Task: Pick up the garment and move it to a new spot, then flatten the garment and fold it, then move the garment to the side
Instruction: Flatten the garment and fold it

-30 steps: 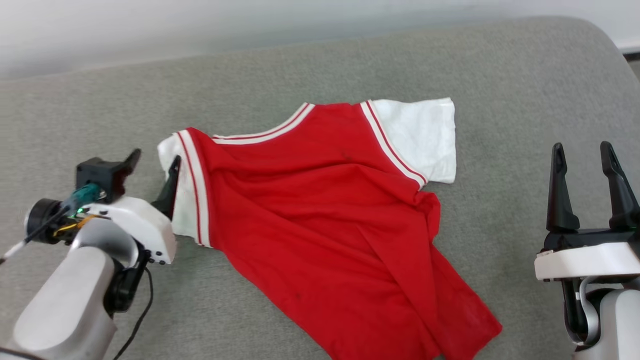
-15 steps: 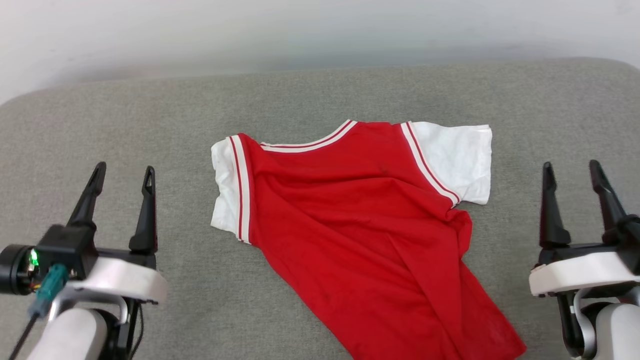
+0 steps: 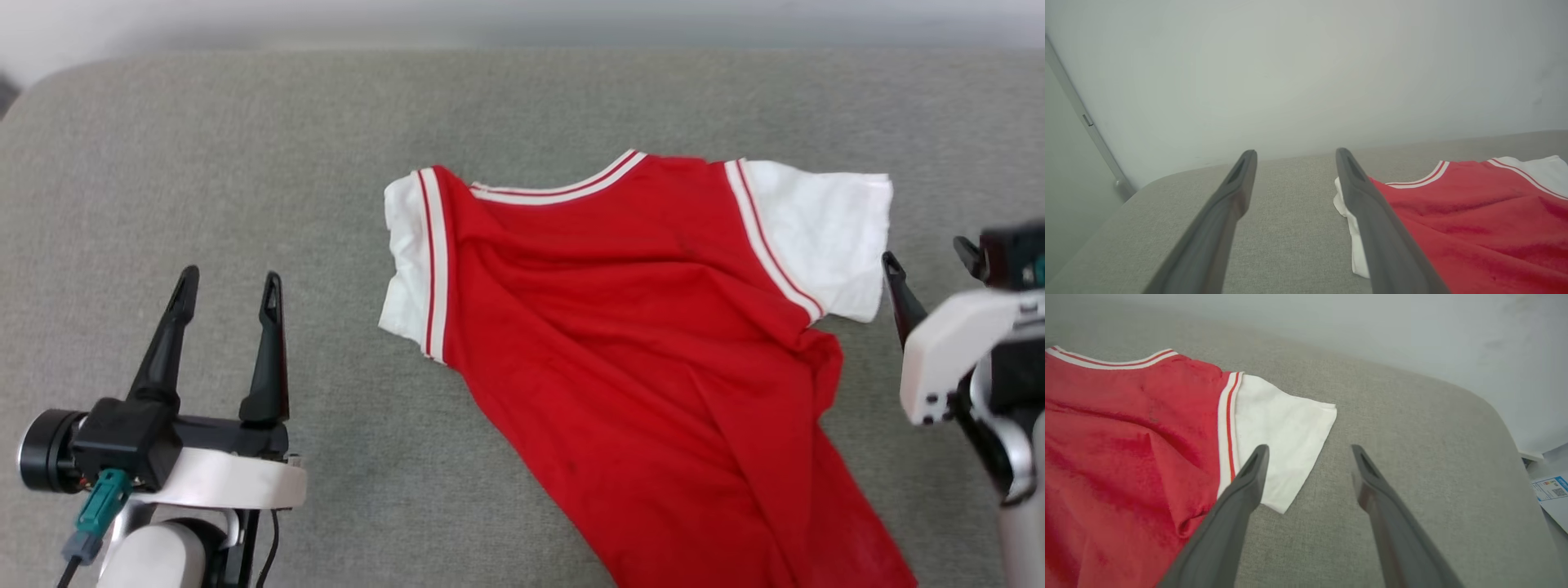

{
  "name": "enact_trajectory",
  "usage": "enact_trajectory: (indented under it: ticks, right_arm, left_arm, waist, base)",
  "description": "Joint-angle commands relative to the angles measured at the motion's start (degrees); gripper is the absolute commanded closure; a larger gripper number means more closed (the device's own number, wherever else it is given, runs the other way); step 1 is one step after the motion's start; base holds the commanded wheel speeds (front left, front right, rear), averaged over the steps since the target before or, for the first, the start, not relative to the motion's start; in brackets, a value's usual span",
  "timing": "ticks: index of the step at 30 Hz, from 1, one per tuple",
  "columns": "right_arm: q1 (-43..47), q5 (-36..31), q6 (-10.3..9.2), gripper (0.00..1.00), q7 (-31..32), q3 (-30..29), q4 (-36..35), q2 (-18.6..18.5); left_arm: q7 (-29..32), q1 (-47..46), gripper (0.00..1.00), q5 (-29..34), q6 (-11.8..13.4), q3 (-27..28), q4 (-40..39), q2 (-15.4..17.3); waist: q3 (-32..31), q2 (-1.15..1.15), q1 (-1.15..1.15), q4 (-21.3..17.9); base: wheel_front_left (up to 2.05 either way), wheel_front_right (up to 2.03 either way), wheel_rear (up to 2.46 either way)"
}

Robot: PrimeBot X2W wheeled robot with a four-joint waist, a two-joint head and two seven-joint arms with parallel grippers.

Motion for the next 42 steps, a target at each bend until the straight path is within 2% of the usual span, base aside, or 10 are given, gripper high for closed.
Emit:
enact_trajectory:
  ticks: [1, 5, 8, 11, 17, 23, 24, 25, 32, 42]
  right_arm:
    - [-1.7, 1.1, -0.02, 0.0, 2.7, 0.7, 0.5, -1.0]
    - [-8.5, 5.9, -0.03, 0.0, 16.6, 1.8, 4.2, -5.3]
    - [-12.4, 7.0, -0.02, 0.0, 22.6, 1.0, 8.4, -7.3]
    - [-14.7, 7.5, -0.02, 0.0, 26.3, -1.4, 12.8, -7.4]
    - [-15.2, 7.6, -0.02, 0.0, 26.7, -1.7, 18.3, -7.2]
    - [-12.0, 9.6, 0.09, 0.0, 26.1, 1.1, 22.4, -6.2]
    - [-11.5, 9.8, 0.09, 0.6, 26.0, 1.5, 22.9, -6.3]
    - [-11.1, 9.8, 0.09, 1.0, 25.6, 1.7, 23.4, -6.7]
    - [-10.7, 9.2, -0.07, 1.0, 20.5, 0.9, 23.9, -11.0]
    - [-7.7, 8.1, -0.06, 1.0, 16.3, -1.9, 23.2, -16.5]
  left_arm:
    - [-0.1, -0.5, 0.0, 0.6, -0.4, 0.3, 0.3, -0.3]
    - [-0.2, -1.9, 0.0, 2.3, -2.7, 1.0, 1.2, -2.6]
    - [-0.1, -2.8, 0.0, 3.2, -4.2, 1.5, 1.5, -4.5]
    - [-0.1, -3.7, 0.0, 3.8, -5.5, 2.2, 1.9, -6.4]
    - [-0.2, -4.7, 0.0, 5.6, -8.0, 3.6, 3.2, -9.2]
    - [-0.2, -4.5, 0.0, 7.1, -9.6, 5.3, 4.1, -10.8]
    - [-0.2, -4.5, 0.0, 7.3, -9.8, 5.5, 4.2, -11.0]
    - [-0.2, -4.6, 0.0, 7.4, -10.1, 5.8, 4.3, -11.2]
    - [-0.2, -4.5, 0.0, 8.4, -11.2, 7.4, 5.4, -11.8]
    - [-0.2, -3.5, 0.0, 9.2, -12.1, 9.3, 6.4, -12.0]
  waist:
    - [1.8, 0.0, 0.0, 1.6]
    - [4.2, 0.0, 0.0, 3.6]
    - [5.7, 0.0, 0.0, 5.4]
    - [6.8, 0.0, 0.0, 7.0]
    - [8.3, 0.0, 0.0, 8.8]
    - [8.5, 0.0, 0.0, 8.7]
    - [8.5, 0.0, 0.0, 8.6]
    - [8.4, 0.0, 0.0, 8.4]
    - [6.9, 0.0, 0.0, 6.3]
    - [4.3, 0.0, 0.0, 2.5]
  base:
    - [0.0, 0.0, 0.0]
    - [0.0, 0.0, 0.0]
    - [0.0, 0.0, 0.0]
    - [0.0, 0.0, 0.0]
    - [0.0, 0.0, 0.0]
    - [0.0, 0.0, 0.0]
    - [0.0, 0.0, 0.0]
    - [0.0, 0.0, 0.0]
    - [0.0, 0.0, 0.0]
    - [0.0, 0.0, 0.0]
